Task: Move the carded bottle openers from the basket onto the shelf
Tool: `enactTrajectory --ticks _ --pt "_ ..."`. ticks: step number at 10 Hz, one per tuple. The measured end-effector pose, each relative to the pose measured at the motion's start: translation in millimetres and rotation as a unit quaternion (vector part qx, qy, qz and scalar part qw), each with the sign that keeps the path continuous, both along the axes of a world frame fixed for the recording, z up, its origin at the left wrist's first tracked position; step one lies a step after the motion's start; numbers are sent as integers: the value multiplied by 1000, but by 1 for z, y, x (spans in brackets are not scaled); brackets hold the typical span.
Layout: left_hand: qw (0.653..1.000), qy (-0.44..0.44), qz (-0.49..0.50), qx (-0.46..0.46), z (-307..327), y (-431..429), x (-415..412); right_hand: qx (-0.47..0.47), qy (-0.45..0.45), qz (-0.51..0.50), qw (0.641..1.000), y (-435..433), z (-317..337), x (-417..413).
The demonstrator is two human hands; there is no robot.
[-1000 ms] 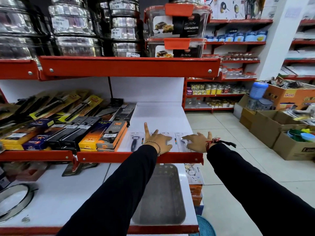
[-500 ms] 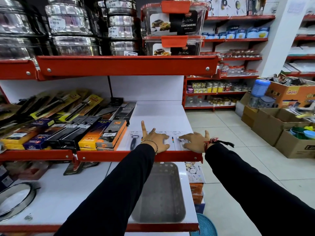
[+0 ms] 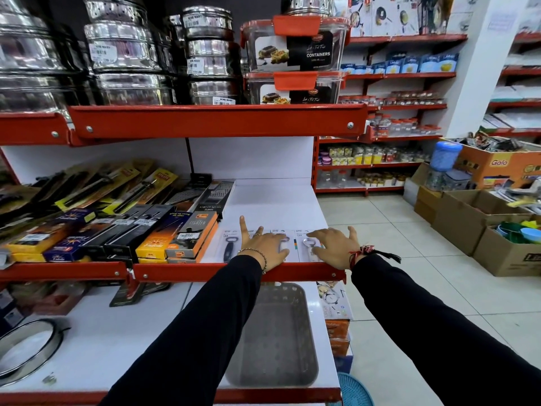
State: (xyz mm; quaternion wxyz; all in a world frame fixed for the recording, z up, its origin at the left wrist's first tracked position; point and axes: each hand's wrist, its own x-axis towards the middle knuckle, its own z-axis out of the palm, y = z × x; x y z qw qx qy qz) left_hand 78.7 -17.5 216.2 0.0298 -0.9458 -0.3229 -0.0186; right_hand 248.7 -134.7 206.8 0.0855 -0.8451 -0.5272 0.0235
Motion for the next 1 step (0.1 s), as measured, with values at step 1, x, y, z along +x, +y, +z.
enactTrajectory --ticks 1 --pt "997 -72 7 23 4 -5 -13 170 -73 4 983 -8 8 -9"
